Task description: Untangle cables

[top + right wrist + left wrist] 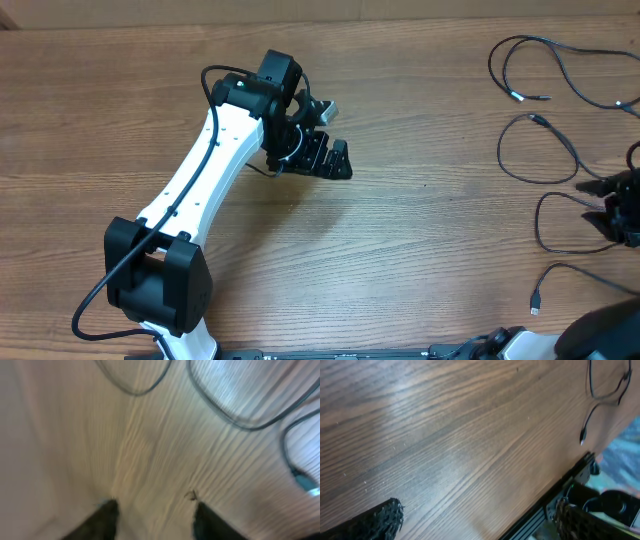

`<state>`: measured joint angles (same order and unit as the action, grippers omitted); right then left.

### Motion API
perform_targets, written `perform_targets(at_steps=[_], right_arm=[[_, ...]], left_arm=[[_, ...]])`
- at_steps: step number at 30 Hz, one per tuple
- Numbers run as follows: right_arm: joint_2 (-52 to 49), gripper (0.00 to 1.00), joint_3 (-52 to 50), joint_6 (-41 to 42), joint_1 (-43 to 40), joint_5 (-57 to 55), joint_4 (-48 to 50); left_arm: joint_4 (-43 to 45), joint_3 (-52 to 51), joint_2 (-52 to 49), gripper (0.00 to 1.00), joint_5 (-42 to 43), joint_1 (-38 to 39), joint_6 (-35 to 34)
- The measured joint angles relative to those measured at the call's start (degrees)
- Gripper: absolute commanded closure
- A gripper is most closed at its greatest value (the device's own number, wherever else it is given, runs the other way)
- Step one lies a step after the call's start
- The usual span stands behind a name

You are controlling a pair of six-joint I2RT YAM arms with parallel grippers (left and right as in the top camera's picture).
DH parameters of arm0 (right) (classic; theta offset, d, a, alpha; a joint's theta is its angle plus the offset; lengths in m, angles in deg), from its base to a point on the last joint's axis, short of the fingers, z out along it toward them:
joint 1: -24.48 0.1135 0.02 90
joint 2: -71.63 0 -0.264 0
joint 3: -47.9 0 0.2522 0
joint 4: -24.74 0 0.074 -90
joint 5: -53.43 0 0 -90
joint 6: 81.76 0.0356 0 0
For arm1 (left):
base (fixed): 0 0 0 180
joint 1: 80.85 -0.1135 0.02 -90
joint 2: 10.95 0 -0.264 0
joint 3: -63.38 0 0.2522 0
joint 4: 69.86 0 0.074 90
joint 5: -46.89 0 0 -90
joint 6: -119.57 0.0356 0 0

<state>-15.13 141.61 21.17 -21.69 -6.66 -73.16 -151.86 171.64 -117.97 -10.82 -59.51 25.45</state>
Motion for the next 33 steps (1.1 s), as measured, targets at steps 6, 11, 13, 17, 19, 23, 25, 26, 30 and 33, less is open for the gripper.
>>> perform_targets(at_steps=[6, 11, 13, 17, 19, 23, 25, 26, 30, 33], right_arm=[[8.98, 0.34, 0.00, -5.51, 6.93, 1.01, -2.64], [18.08, 0.27, 0.04, -6.64, 14.80, 0.46, -2.62], [21.62, 0.26, 0.04, -6.75, 17.38, 0.24, -2.47], [28.22, 0.00, 0.04, -6.58, 21.64, -0.13, -2.10], [31.21, 0.00, 0.04, -6.73, 22.77, -0.70, -1.86], [35.82, 0.00, 0.07, -6.73, 23.30, -1.73, -2.45], [37.62, 0.00, 0.13, -6.71, 23.32, -1.88, -2.67], [38.14, 0.00, 0.20, -6.51, 23.32, -1.95, -2.95], [39.04, 0.00, 0.22, -5.14, 23.34, -2.25, -3.89], [38.97, 0.00, 0.22, -4.13, 23.34, -2.32, -3.98]], left_arm=[[4.24, -0.07, 2.67, 0.00, -0.22, -0.28, -3.17], [4.85, -0.07, 11.34, 0.00, -5.55, -0.44, -6.84], [4.59, -0.04, 15.28, 0.00, -8.37, -0.44, -8.20], [2.40, -0.04, 21.40, 0.00, -14.34, -0.44, -10.82], [1.25, -0.04, 23.63, 0.00, -17.62, -0.44, -12.26], [-0.31, -0.04, 26.84, 0.00, -23.45, -0.44, -14.49], [-0.76, -0.04, 27.80, 0.00, -25.59, -0.44, -15.32], [-1.01, -0.04, 28.13, 0.01, -26.49, -0.44, -15.47], [-2.60, -0.04, 28.15, 0.00, -28.72, -0.44, -15.87], [-2.99, -0.04, 28.11, 0.01, -29.46, -0.44, -15.93]])
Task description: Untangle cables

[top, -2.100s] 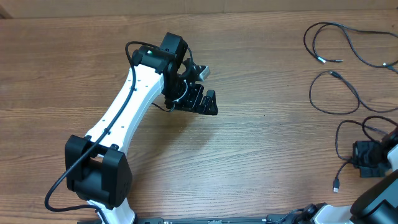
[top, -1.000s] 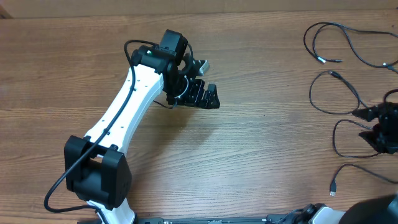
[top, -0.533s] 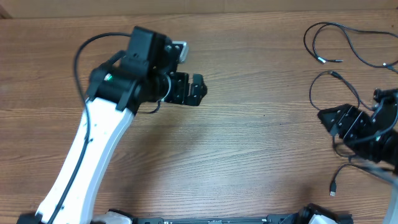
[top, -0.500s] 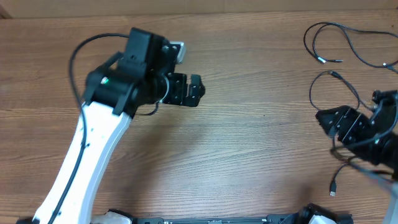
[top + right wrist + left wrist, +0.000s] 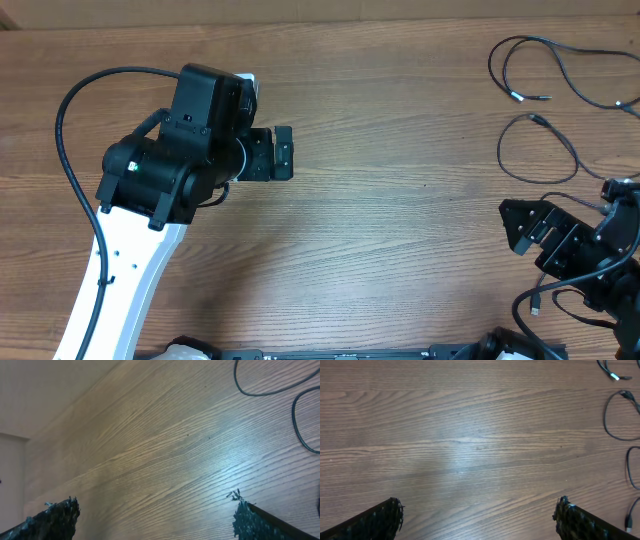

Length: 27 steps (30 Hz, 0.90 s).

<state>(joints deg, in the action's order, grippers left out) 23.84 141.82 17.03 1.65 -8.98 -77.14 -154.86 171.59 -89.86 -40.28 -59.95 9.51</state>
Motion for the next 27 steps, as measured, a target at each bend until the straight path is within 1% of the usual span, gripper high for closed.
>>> perform_targets(at_steps=[23, 27], right_arm=[[0.00, 0.00, 0.00, 1.07, 0.00, 0.00, -0.22], [0.00, 0.00, 0.00, 1.07, 0.00, 0.00, -1.81]], left_arm=[[-0.17, 0.00, -0.94, 0.00, -0.79, 0.00, -0.83], [-0.20, 0.00, -0.94, 0.01, -0.79, 0.00, -0.83]])
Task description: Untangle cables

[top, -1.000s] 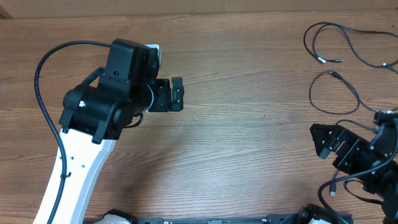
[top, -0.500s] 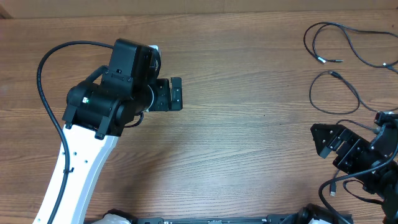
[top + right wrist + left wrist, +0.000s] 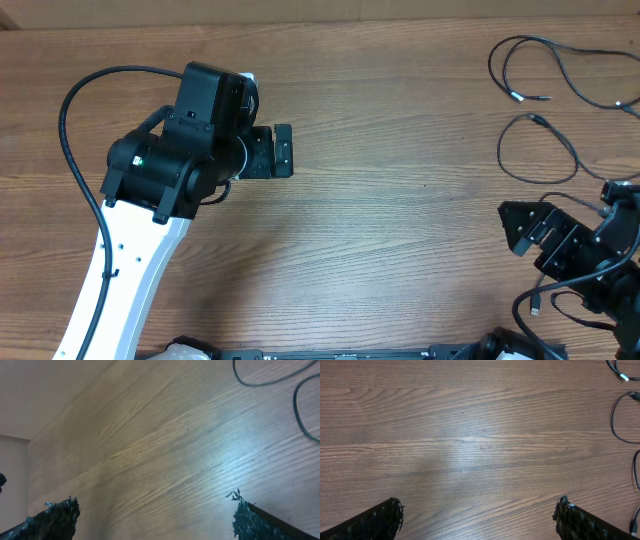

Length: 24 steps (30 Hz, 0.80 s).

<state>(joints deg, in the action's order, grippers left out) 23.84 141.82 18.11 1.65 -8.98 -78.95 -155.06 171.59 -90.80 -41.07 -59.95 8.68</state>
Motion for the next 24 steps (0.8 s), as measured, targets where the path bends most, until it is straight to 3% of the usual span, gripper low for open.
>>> perform_targets(at_steps=[14, 24], right_arm=[[-0.09, 0.00, 0.00, -0.37, -0.33, -1.03, 6.34], [7.43, 0.00, -5.68, -4.24, 6.10, -0.81, 20.39]], left_arm=[[-0.02, 0.00, 0.00, 0.00, 0.00, 0.00, 0.00], [-0.13, 0.00, 0.00, 0.01, -0.17, 0.00, 0.00]])
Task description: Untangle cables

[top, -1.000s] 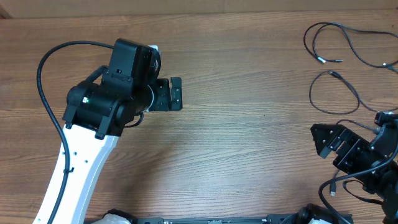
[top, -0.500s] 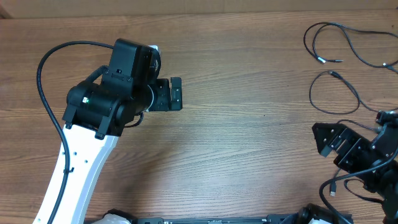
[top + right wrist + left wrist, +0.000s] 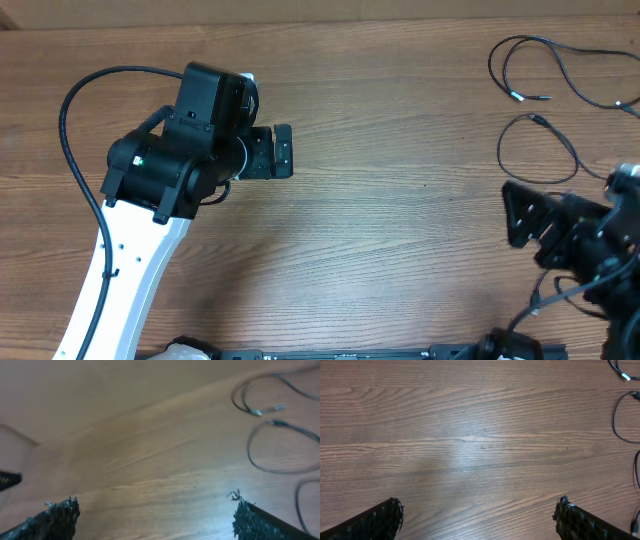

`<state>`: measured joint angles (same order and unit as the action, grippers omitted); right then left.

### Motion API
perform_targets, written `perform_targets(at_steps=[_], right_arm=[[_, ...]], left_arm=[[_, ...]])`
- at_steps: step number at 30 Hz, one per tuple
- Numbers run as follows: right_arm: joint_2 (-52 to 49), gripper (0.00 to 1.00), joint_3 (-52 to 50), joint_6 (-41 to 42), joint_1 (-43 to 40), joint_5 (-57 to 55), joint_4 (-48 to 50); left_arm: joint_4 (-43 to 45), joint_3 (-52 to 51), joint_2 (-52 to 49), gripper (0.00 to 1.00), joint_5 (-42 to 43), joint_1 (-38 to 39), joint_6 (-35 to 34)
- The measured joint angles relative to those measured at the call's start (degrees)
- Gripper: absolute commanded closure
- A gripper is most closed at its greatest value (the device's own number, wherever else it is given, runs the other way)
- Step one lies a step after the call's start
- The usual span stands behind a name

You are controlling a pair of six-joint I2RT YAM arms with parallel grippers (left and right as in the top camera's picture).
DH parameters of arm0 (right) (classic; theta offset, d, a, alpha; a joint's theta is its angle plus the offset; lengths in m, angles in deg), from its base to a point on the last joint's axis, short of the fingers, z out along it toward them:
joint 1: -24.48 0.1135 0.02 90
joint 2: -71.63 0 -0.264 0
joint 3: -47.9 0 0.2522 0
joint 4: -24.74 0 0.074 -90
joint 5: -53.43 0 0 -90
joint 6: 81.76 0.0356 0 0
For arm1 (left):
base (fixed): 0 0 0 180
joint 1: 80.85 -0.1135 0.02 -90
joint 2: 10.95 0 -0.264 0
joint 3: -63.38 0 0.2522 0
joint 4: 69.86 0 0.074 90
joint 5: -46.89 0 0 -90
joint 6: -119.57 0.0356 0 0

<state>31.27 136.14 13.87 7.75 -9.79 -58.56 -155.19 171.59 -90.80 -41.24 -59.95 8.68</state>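
Thin black cables lie in loose loops at the table's right side: one cable (image 3: 530, 60) at the back, another loop (image 3: 545, 150) just nearer. The right wrist view shows the back cable (image 3: 257, 397) and the loop (image 3: 285, 445) ahead of it. My right gripper (image 3: 515, 215) hovers open in front of them, holding nothing; its fingertips (image 3: 52, 517) frame bare wood. My left gripper (image 3: 284, 152) is open over bare table at the left, far from the cables; one loop (image 3: 622, 417) shows at its view's right edge.
The wooden table (image 3: 400, 250) stretches between the two arms. The left arm's white link (image 3: 130, 270) and black feed cable (image 3: 70, 110) occupy the left side. The right arm's body (image 3: 610, 260) covers the front right corner and part of the cables there.
My right gripper has shifted a little toward the back of the table, and its camera now looks farther across, taking in the cable loops. The left arm has not moved.
At first my left gripper reached toward the table's middle and my right gripper was at the right edge among the cables. Then the left gripper stood open farther left, and the right one open at the front right. Now the right gripper faces the loops.
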Motion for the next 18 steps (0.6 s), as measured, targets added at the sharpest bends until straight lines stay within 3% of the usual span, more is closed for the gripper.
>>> perform_targets(at_steps=[8, 18], right_arm=[[6.62, 0.00, -9.20, -0.74, 10.40, 0.02, 9.03], [6.62, 0.00, -15.19, -1.66, 15.02, -0.09, 13.16]], left_arm=[[0.00, 0.00, 0.00, 0.01, -0.02, 0.00, 0.00], [-0.02, 0.00, 0.00, 0.00, -0.02, 0.00, 0.00]])
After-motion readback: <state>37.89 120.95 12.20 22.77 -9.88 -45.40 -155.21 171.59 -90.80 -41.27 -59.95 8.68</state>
